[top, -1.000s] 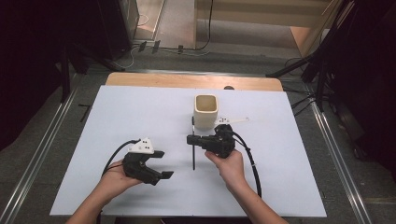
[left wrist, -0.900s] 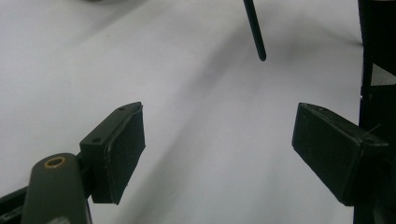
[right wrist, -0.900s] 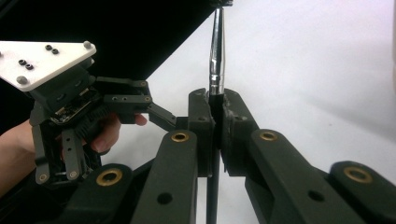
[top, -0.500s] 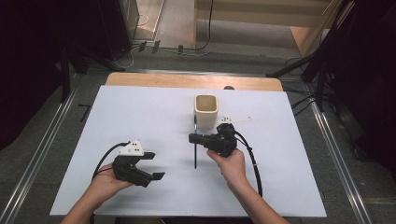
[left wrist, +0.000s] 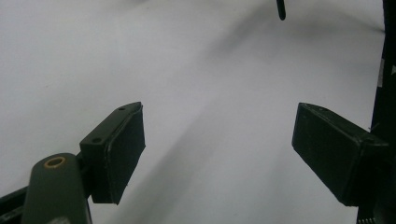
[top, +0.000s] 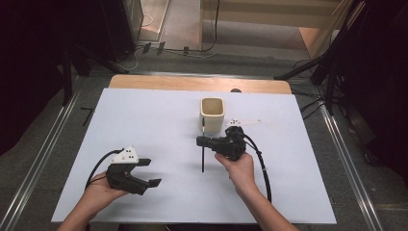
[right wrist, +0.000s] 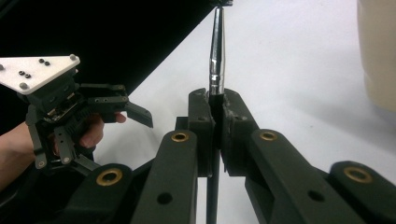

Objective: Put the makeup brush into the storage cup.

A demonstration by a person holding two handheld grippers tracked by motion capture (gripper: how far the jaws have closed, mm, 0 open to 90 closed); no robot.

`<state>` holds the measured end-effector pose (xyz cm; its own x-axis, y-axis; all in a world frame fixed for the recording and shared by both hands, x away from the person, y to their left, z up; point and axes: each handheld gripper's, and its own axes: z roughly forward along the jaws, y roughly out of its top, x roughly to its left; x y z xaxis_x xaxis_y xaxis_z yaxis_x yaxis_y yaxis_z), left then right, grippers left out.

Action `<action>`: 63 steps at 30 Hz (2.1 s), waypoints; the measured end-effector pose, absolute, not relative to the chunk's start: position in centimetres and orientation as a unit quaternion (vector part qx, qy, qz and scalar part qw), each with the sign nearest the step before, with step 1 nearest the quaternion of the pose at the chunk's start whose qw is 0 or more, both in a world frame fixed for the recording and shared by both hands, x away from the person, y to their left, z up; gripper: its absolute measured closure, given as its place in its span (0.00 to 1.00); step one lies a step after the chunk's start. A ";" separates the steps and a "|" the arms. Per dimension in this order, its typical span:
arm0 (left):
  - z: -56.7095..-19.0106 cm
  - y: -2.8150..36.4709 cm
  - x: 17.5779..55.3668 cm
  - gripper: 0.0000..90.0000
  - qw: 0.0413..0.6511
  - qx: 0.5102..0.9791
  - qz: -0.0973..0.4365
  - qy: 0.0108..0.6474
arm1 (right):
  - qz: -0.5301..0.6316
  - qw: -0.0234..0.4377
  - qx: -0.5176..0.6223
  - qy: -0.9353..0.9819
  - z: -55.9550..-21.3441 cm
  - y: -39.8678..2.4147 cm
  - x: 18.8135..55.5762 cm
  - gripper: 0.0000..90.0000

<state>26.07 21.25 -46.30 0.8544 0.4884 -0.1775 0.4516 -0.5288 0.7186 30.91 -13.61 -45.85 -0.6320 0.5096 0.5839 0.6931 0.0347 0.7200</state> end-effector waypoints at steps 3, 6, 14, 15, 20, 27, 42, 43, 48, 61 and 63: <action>-46.3 21.7 26.0 0.19 0.405 0.872 0.025 0.273 | -0.553 0.079 -0.422 -0.714 -45.8 -13.7 31.0 0.95; -46.3 21.9 26.0 0.19 0.406 0.871 0.027 0.275 | -0.552 0.079 -0.423 -0.714 -45.8 -13.8 31.0 0.95; -46.3 22.4 25.9 0.19 0.404 0.870 0.029 0.281 | -0.555 0.070 -0.433 -0.707 -45.5 -14.6 31.5 0.95; -46.3 22.5 25.9 0.19 0.404 0.869 0.030 0.282 | -0.556 0.069 -0.433 -0.706 -45.5 -14.7 31.6 0.95; -46.4 22.6 25.9 0.19 0.406 0.868 0.030 0.285 | -0.557 0.065 -0.435 -0.705 -45.4 -15.1 31.8 0.95; -46.4 22.8 25.9 0.19 0.407 0.866 0.033 0.290 | -0.555 0.061 -0.441 -0.702 -45.3 -15.5 32.2 0.95; -46.5 22.9 26.1 0.19 0.411 0.863 0.031 0.292 | -0.560 0.028 -0.448 -0.696 -44.2 -17.1 33.1 0.95; -46.5 22.9 26.2 0.19 0.412 0.862 0.031 0.293 | -0.560 0.029 -0.449 -0.696 -44.1 -17.2 33.2 0.95; -46.5 23.0 26.1 0.19 0.411 0.862 0.032 0.296 | -0.557 0.035 -0.453 -0.695 -43.5 -17.5 33.9 0.95; -46.5 23.0 26.2 0.19 0.407 0.863 0.029 0.297 | -0.551 0.024 -0.457 -0.698 -41.6 -17.6 36.1 0.95; -46.5 22.9 26.2 0.19 0.408 0.863 0.029 0.298 | -0.553 0.019 -0.456 -0.697 -41.1 -17.5 36.4 0.95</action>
